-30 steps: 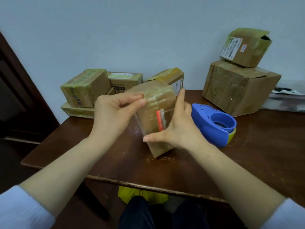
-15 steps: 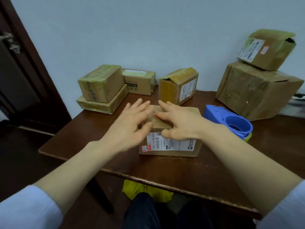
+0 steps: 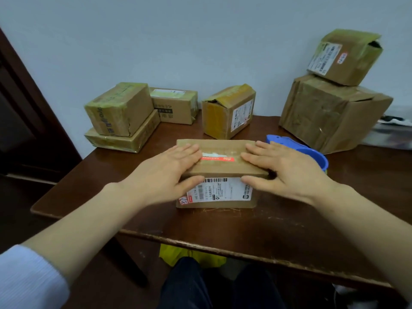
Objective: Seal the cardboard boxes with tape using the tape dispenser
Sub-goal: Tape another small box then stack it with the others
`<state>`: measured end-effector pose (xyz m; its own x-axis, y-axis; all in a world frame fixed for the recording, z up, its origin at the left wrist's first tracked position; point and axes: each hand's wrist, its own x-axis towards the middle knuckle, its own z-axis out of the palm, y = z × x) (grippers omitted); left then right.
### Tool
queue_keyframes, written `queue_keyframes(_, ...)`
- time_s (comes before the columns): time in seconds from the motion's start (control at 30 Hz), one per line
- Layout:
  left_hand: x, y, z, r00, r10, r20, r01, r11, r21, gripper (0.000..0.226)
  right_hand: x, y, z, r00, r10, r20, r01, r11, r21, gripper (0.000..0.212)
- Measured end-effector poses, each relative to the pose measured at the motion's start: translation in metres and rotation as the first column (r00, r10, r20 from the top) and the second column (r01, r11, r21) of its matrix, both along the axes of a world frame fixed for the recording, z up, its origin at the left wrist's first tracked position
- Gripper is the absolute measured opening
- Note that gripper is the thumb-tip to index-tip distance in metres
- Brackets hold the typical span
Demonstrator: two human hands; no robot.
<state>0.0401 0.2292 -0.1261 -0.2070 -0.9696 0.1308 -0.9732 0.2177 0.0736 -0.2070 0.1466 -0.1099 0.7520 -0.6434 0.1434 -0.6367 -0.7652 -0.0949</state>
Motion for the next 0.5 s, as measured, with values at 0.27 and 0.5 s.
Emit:
queue_keyframes(0.27,-0.009,-0.015,-0.005,0.996,-0.079,0.044,0.083,0.993,-0.084,0.095,0.045,0.005,-0.003,0.991,0.1,-0.09,-0.095,0.993,0.066,0.077)
queue_keyframes(0.5,-0.001,-0.006,-0.015,0.922,0.019,-0.386,-0.042,0.998,-0.051,0.077,-0.008,0.0,-0.013,0.933,-0.142,0.33,0.093,0.983,0.159,0.081)
